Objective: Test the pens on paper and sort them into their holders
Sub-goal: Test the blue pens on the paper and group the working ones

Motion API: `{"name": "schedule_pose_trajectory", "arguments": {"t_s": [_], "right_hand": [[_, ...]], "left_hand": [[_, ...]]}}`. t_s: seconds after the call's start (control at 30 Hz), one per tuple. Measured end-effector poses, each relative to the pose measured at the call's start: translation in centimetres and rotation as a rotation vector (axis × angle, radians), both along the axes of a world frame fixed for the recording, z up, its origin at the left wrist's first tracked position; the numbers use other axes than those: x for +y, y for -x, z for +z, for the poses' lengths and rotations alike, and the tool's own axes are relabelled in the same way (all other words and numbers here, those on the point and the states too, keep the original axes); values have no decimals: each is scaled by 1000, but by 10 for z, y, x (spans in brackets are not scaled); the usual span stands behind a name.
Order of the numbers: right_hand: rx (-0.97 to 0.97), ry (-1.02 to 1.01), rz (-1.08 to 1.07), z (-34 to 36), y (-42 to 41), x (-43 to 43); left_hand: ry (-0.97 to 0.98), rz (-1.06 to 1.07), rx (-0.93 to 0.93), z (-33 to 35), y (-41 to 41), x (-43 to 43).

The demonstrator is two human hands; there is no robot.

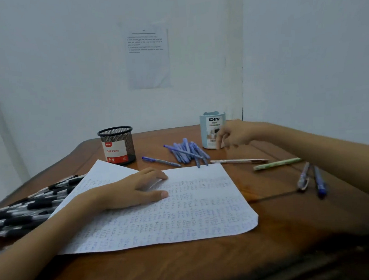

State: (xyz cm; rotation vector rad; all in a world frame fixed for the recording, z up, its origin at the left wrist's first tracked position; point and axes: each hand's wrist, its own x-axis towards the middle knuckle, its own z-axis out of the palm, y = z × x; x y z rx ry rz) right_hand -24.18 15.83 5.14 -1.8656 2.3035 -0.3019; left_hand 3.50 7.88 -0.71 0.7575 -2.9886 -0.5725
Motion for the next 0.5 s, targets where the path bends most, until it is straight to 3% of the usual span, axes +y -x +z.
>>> {"name": "schedule_pose_trajectory", "arguments": {"t_s": [0.3,0.5], "right_hand": [[101,-438,-44,24,52,110],[15,-458,63,9,61,151]], "left_hand": [[-77,19,19,-2,3,2],[-57,97,110,-22,2,-21]]}}
